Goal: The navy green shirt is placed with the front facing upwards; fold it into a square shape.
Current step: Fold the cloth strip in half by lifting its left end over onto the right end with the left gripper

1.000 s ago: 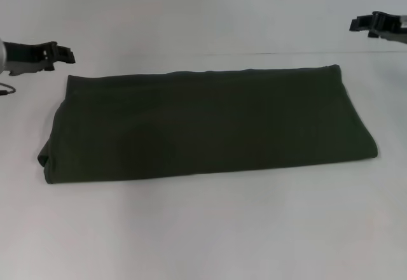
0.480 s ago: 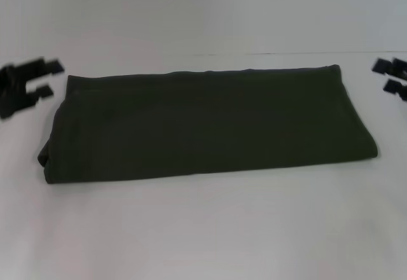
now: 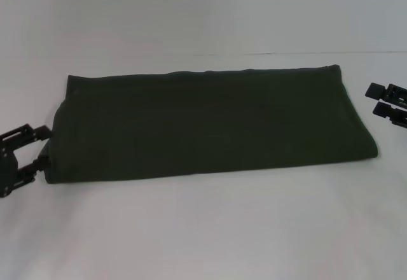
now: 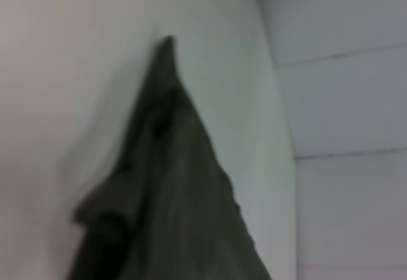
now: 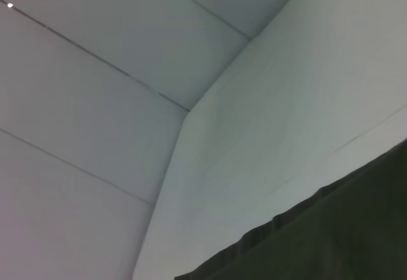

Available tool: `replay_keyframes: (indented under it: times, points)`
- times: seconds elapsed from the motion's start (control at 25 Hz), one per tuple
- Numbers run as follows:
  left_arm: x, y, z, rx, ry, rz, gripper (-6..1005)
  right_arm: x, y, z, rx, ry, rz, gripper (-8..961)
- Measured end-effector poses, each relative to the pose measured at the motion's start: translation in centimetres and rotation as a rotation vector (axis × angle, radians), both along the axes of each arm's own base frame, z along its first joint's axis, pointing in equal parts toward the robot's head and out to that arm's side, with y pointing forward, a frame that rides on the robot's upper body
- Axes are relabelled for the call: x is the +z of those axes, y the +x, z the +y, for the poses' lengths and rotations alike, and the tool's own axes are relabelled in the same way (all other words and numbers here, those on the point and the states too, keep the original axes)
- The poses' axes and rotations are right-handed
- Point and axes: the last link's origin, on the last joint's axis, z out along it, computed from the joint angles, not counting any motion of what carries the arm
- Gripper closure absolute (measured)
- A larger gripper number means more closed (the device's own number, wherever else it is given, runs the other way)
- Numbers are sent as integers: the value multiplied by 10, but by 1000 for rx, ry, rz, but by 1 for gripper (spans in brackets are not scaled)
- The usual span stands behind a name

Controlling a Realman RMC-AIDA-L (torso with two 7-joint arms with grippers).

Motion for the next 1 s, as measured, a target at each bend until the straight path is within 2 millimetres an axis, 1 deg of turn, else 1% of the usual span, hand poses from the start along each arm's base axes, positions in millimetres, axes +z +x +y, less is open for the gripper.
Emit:
replay_keyframes:
  times: [0.28, 0.48, 0.76, 0.88, 1.0]
  points:
    - [-15, -16, -6, 144, -31, -32, 298, 0, -3, 1, 23, 0, -3, 145]
    - [-24, -20, -5, 190, -32, -45, 297, 3, -2, 3, 23, 12, -12, 145]
    - [-25, -13, 5, 174, 6, -65, 298, 3, -3, 4, 26, 18, -16, 145]
    - [-29, -17, 10, 202, 8, -39, 298, 2, -3, 5, 23, 18, -16, 145]
    - [-34, -23, 11, 236, -2, -5, 298, 1, -1, 3, 15, 16, -13, 145]
